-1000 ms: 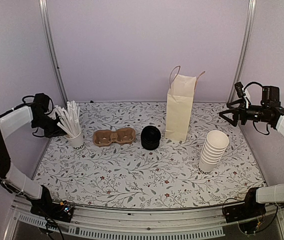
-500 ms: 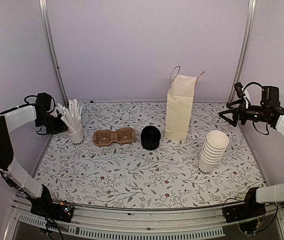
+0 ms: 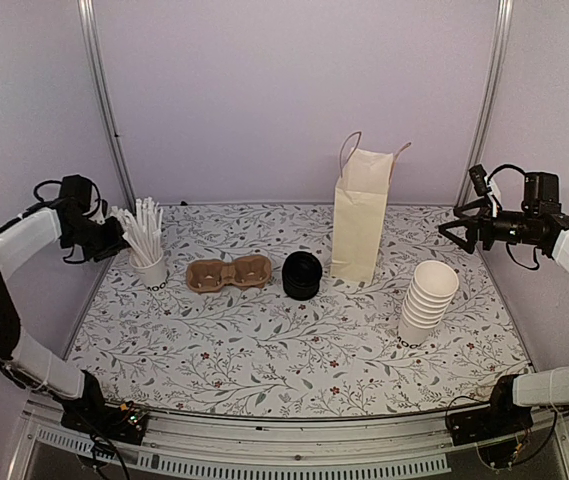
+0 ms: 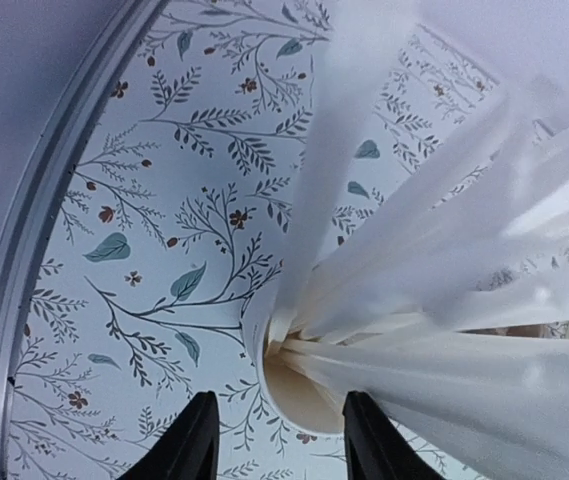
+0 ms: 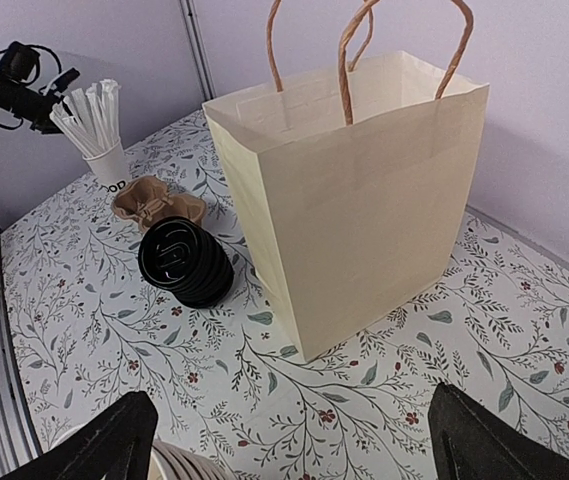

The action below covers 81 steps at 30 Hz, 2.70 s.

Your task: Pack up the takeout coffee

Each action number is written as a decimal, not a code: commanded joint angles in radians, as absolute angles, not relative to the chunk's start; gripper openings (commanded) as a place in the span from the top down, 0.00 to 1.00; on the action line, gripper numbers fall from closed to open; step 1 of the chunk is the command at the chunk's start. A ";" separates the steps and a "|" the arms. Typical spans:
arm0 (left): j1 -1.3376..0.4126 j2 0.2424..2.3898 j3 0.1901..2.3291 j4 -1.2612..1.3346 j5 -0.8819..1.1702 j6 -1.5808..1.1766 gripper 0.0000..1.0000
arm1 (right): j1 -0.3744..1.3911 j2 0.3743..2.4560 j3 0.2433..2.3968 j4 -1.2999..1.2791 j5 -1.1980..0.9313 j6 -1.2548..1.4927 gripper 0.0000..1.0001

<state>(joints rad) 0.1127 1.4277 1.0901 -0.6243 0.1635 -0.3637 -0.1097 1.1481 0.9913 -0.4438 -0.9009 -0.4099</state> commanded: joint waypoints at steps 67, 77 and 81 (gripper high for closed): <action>-0.999 1.973 1.491 0.186 0.451 -0.397 0.38 | 0.455 1.214 1.293 -1.341 -0.273 -0.988 0.82; -0.999 1.934 1.437 0.194 0.430 -0.387 0.38 | 0.451 1.213 1.234 -1.206 -0.126 -0.954 1.00; -1.000 1.917 1.411 0.201 0.424 -0.386 0.38 | 0.424 1.226 1.230 -1.152 -0.066 -0.942 1.00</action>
